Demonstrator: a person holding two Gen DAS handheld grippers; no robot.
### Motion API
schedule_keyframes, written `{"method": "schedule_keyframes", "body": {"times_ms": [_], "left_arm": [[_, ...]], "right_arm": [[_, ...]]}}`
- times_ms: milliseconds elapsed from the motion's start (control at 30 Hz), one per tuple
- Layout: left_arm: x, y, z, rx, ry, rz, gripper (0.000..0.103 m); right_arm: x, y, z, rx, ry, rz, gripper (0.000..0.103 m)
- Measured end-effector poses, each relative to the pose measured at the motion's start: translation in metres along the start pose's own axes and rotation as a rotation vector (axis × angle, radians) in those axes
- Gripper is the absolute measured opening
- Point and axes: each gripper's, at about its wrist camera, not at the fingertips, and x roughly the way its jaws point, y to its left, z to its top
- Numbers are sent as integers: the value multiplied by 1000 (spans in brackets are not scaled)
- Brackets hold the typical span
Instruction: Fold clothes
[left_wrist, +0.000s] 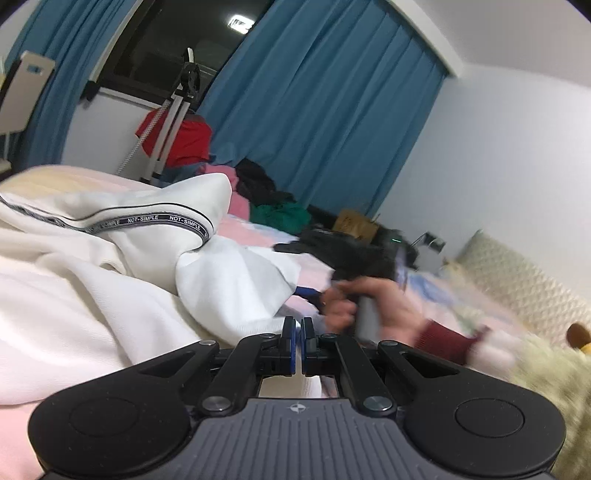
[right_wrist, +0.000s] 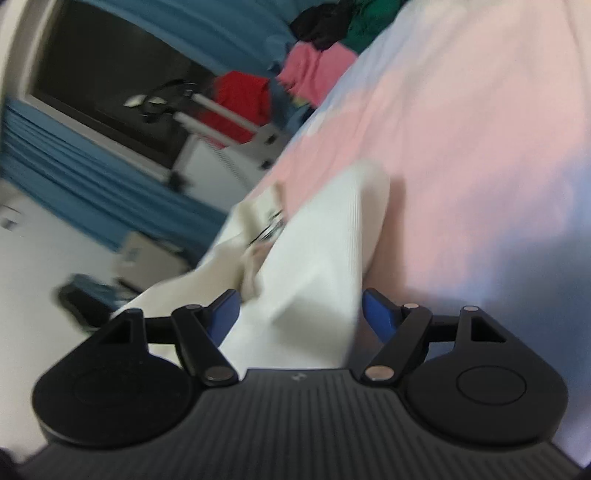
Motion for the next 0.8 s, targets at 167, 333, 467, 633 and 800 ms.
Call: {"method": "schedule_keyframes", "body": {"times_ms": [167,333,467,633,800], "left_arm": [[18,20,-3,-38,23,-49,2],[34,25,-10,-64,56,-106,2],[31,21,-12,-28,17,-179,3],[32,20,-16,-41,33,-166,3],[33,15,-19,-80,88,-111,7]], "right_arm": [[49,28,24,-128,-44,-152,15],[49,63,51,-233,-148,-147,7],[-14,82,83,-287,-321,-41,7],[-118,28,85,-253,-584,-147,7],[-191,-96,59,77,-588,-374,7]]}}
